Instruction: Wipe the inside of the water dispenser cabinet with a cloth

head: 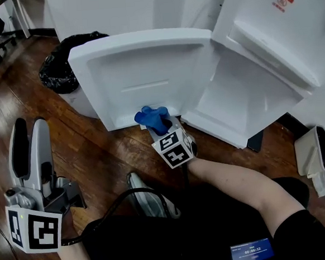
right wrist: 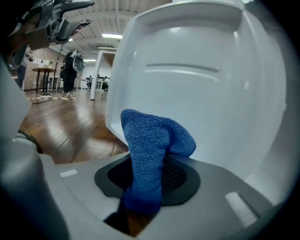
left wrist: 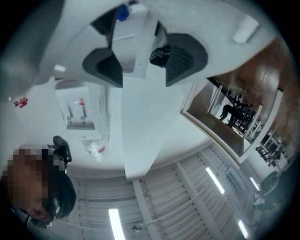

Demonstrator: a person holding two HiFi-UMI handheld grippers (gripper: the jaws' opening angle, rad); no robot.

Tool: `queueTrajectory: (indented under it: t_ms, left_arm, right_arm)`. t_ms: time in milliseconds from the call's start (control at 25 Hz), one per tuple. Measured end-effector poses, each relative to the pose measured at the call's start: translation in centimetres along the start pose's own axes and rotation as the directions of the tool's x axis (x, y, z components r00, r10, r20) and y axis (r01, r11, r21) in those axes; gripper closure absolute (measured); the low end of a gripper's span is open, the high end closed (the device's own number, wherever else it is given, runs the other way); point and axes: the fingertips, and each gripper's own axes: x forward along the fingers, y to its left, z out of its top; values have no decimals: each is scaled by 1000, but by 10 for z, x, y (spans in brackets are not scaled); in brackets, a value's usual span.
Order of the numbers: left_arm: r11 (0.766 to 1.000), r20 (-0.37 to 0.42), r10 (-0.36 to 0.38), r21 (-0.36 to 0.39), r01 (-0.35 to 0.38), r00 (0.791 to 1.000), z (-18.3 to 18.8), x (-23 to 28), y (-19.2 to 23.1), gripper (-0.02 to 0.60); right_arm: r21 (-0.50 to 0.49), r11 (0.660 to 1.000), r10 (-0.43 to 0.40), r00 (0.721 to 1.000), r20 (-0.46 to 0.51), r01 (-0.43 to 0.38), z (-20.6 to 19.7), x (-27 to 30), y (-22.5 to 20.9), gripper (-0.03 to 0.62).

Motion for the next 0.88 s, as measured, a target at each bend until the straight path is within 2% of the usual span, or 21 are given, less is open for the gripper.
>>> queueTrajectory:
  t_ms: [120, 280, 400, 520, 600, 760, 840, 880]
  left_arm:
    - [1000, -23, 21, 8, -21, 1000, -4, 1, 0, 296]
    - [996, -67, 44, 80, -39, 997, -8, 4, -7, 299]
    - [991, -158, 34, 132, -13, 987, -29, 8, -17, 299]
    - [985, -244, -17, 165, 59, 970, -55, 12, -32, 299]
    - [968, -307, -78, 205, 146, 949, -75, 14, -46, 299]
    - [918, -433, -186, 244, 314, 882, -107, 11, -86, 295]
    - [899, -449, -252, 221, 379, 857, -111, 9, -107, 285]
    - [890, -451, -299, 187, 417, 841, -112, 7, -119, 285]
  right_arm:
    - [100, 991, -84, 995, -60, 89, -31, -23, -51, 450]
    - [256, 955, -130, 986, -105, 153, -50, -63, -92, 450]
    - [289, 932, -208, 976, -63, 217, -30, -92, -129, 450]
    - [313, 917, -277, 960, 51, 248, 22, -124, -165, 450]
    - [342, 908, -303, 944, 132, 244, 60, -146, -179, 450]
    - [369, 899, -354, 888, 293, 237, 118, -187, -193, 450]
    - [358, 906, -351, 872, 341, 225, 131, -199, -194, 450]
    - [355, 913, -331, 875, 352, 203, 132, -202, -192, 450]
